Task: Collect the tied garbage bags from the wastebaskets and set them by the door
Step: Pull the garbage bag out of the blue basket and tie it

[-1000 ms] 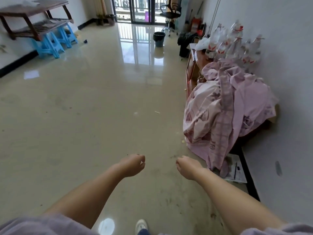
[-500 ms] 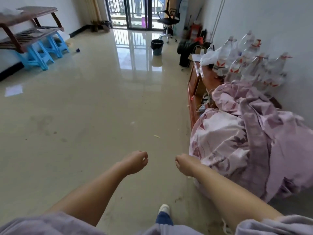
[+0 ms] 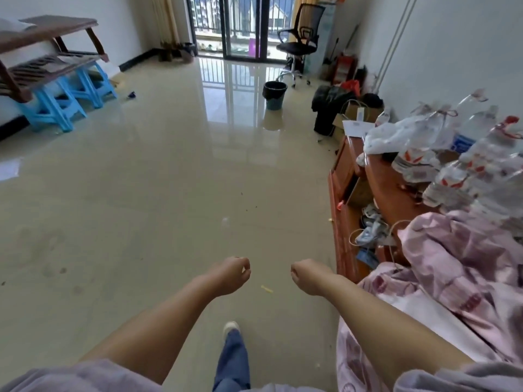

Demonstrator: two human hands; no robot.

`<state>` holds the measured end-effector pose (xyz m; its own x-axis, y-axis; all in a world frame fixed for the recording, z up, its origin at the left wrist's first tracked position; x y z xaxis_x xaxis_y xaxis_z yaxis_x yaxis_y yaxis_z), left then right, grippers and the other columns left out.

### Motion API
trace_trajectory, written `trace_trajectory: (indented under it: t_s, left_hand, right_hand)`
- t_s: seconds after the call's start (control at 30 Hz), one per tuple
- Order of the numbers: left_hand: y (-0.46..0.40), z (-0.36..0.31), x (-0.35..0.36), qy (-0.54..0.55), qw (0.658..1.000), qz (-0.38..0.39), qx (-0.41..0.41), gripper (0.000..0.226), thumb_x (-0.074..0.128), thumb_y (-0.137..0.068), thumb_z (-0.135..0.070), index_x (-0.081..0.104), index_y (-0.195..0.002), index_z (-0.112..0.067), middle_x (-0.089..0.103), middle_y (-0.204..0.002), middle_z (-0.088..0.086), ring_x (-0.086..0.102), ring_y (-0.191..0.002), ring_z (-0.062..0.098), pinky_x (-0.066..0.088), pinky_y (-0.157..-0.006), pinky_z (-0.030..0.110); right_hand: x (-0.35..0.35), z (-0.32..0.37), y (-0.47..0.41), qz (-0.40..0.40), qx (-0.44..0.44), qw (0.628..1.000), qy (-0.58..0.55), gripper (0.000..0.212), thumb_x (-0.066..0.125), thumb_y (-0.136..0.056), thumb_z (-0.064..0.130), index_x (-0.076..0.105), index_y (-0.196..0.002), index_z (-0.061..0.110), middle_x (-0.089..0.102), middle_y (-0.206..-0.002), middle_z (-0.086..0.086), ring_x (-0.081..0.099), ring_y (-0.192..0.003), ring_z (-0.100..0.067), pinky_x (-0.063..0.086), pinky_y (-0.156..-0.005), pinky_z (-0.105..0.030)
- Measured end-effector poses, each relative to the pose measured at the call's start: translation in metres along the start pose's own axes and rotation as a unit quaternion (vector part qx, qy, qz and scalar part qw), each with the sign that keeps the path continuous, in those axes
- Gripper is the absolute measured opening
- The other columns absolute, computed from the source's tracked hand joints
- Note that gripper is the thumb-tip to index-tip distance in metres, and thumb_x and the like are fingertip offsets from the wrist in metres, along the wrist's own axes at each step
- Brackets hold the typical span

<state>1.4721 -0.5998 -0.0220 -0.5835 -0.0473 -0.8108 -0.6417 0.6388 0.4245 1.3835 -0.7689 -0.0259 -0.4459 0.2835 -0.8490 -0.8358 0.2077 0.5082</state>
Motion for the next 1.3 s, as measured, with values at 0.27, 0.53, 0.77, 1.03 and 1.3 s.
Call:
trace_trajectory:
  t_s: [0.27,0.53,0.77,1.03,1.3]
  left_hand:
    - [-0.183,0.039,-0.147,-0.05,0.999,0.01,0.016,0.029,0.039,-0.097,-0.028,0.059,-0.111,-0.012,0.063,-0.113,0.012,0.06,-0.1,0.031,0.047,-0.082,0.033]
    - [-0.376,0.018,-0.229,-0.091,0.994,0.023,0.056,0.031,0.037,-0.098,-0.032,0.057,-0.116,-0.016,0.063,-0.118,0.008,0.059,-0.106,0.028,0.048,-0.087,0.033]
    - [-0.559,0.01,-0.319,-0.037,0.999,0.01,0.019,0.029,0.039,-0.097,-0.029,0.058,-0.111,-0.013,0.063,-0.114,0.011,0.06,-0.101,0.029,0.049,-0.086,0.036]
    - [-0.716,0.035,-0.411,-0.013,1.0,0.001,-0.006,0.028,0.039,-0.098,-0.027,0.058,-0.108,-0.009,0.064,-0.109,0.015,0.061,-0.099,0.034,0.049,-0.085,0.036]
    - [-0.89,0.095,-0.523,-0.039,0.999,0.009,-0.007,0.03,0.038,-0.098,-0.03,0.058,-0.111,-0.011,0.06,-0.115,0.013,0.059,-0.102,0.031,0.046,-0.085,0.032]
  right_hand:
    - [-0.132,-0.009,-0.168,-0.02,0.025,0.999,-0.034,0.034,0.032,-0.1,0.025,0.057,-0.11,0.006,0.06,-0.117,-0.017,0.058,-0.105,-0.032,0.032,-0.071,-0.026]
    - [-0.231,-0.079,-0.329,-0.024,0.063,0.996,-0.057,0.031,0.035,-0.098,0.026,0.059,-0.109,0.009,0.061,-0.121,-0.016,0.058,-0.109,-0.033,0.042,-0.08,-0.031]
    - [-0.34,-0.148,-0.491,-0.012,0.041,0.998,-0.039,0.032,0.032,-0.1,0.026,0.055,-0.111,0.007,0.059,-0.119,-0.014,0.058,-0.104,-0.032,0.034,-0.073,-0.029]
    - [-0.442,-0.172,-0.665,0.0,0.015,1.0,-0.006,0.031,0.031,-0.099,0.028,0.056,-0.106,0.012,0.061,-0.119,-0.013,0.059,-0.104,-0.033,0.035,-0.072,-0.028]
    - [-0.544,-0.157,-0.861,-0.003,0.011,1.0,0.007,0.042,0.028,-0.101,0.033,0.058,-0.107,0.005,0.061,-0.119,-0.02,0.06,-0.107,-0.035,0.046,-0.084,-0.034]
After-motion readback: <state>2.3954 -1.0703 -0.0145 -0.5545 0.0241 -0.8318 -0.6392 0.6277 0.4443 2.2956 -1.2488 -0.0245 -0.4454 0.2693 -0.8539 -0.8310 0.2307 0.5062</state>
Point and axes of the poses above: each hand's wrist, its own y-axis away from the middle knuckle, its own x-axis out of the palm, z = x × y, the point moved 6 cm from there along -y, towards the middle knuckle
